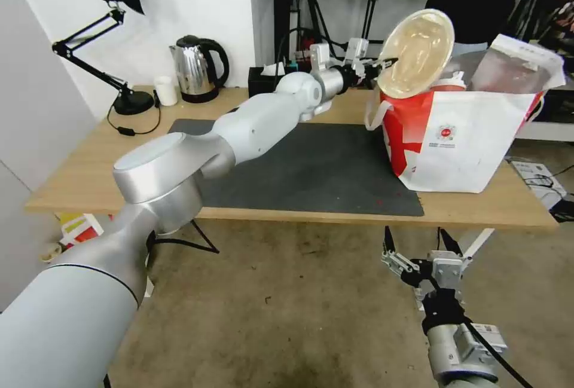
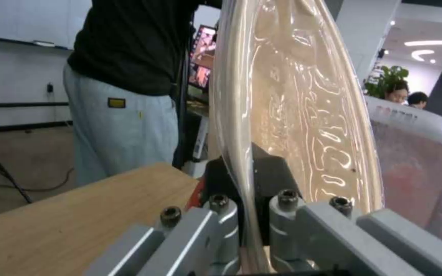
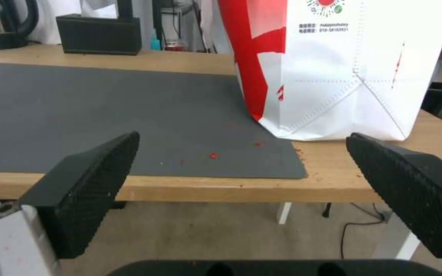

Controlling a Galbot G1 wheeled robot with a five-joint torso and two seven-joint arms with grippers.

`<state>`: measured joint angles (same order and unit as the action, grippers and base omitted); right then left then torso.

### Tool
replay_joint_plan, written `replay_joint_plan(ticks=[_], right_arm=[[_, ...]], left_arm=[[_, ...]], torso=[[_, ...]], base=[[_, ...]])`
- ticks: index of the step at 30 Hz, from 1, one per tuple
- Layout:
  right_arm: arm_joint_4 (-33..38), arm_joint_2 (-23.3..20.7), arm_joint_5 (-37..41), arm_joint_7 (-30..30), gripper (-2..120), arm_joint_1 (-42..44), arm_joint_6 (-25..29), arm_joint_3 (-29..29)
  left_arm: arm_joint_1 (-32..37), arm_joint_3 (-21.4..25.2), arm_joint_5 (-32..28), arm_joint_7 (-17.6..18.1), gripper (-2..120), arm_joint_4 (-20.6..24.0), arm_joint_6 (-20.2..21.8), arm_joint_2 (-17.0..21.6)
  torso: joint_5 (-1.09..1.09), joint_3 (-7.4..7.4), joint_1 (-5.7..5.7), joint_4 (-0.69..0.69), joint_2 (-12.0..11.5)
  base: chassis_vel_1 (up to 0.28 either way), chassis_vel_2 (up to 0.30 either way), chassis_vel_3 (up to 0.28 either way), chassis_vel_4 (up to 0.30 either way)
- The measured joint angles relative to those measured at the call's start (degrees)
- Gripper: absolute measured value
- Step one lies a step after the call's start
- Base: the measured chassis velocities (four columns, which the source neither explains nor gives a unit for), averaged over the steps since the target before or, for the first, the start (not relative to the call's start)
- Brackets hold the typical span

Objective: Pick up the trash from the table and place it into the takeout bag.

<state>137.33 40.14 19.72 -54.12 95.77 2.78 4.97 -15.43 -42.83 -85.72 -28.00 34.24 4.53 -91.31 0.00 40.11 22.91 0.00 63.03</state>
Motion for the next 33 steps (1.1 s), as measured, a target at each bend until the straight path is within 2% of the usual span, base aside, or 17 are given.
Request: replay_joint_plan(ticks=[7,20,30,33], right_arm=[[0.0,0.0,0.0,0.0,100,0.0,0.0,0.0],[0.0,0.0,0.0,0.0,100,0.0,0.0,0.0],[0.0,0.0,0.0,0.0,100,0.0,0.0,0.0],[0.0,0.0,0.0,0.0,100,0.0,0.0,0.0]], left_arm=[[-0.69,0.41,2.64,-3.12,0,-0.72,4.29,0.02],[-1.98,4.85,1.55,-3.05,0,-0.32,3.9,-0.02],[-2.95,9.02,0.32,2.44,0,0.49,-0.44,-0.03],[-2.82,9.29,0.58,6.86,0,1.52,-2.14,-0.05]], torso=[[0.0,0.0,0.0,-0.01,0.0],[0.01,0.0,0.0,-0.01,-0.01],[0.0,0.0,0.0,0.0,-0.01],[0.0,0.0,0.0,0.0,-0.01]], base=[[0.0,0.0,0.0,0.0],[0.0,0.0,0.0,0.0],[0.0,0.0,0.0,0.0],[0.0,0.0,0.0,0.0]])
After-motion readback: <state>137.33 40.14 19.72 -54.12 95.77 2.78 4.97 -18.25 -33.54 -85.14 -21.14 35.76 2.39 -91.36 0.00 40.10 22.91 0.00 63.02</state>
